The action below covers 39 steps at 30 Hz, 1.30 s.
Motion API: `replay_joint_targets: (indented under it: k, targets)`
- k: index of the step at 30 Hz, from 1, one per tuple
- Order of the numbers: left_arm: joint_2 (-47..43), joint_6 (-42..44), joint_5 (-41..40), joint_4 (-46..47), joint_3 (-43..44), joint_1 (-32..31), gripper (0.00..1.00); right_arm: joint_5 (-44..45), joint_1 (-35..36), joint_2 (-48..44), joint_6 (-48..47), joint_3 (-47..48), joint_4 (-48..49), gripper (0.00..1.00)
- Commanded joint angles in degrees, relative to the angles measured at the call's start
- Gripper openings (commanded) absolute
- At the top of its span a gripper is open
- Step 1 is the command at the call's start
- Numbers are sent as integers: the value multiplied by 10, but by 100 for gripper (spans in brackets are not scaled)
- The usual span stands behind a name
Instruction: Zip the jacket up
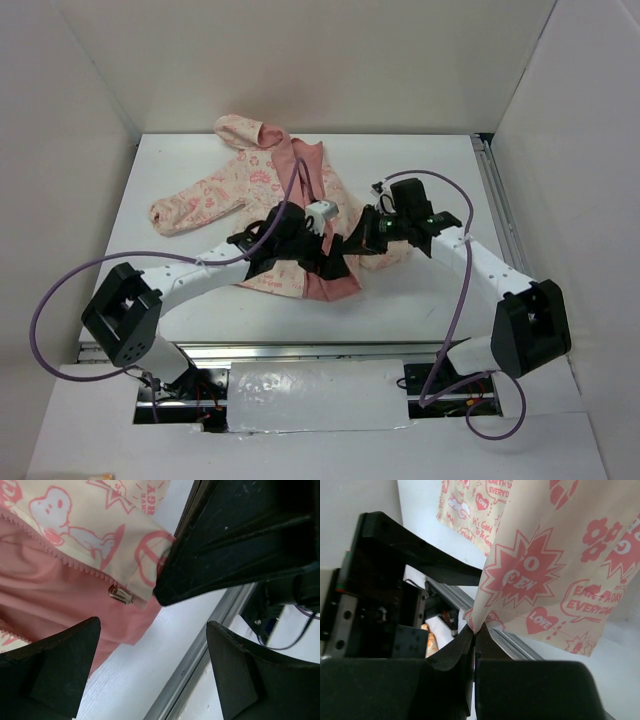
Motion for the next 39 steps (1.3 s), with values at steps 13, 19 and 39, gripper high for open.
replay_joint_targets:
  k: [13,19,39]
  targets:
    - [37,21,-135,-13,60,-19,89,-70,-26,-42,-6,13,2,0]
    - [57,8,-177,-13,81,-19,82,-86,-31,-45,-22,-7,-10,0]
    - [111,-58,-202,-39,16,-19,80,160,-44,52,-30,-207,-37,2]
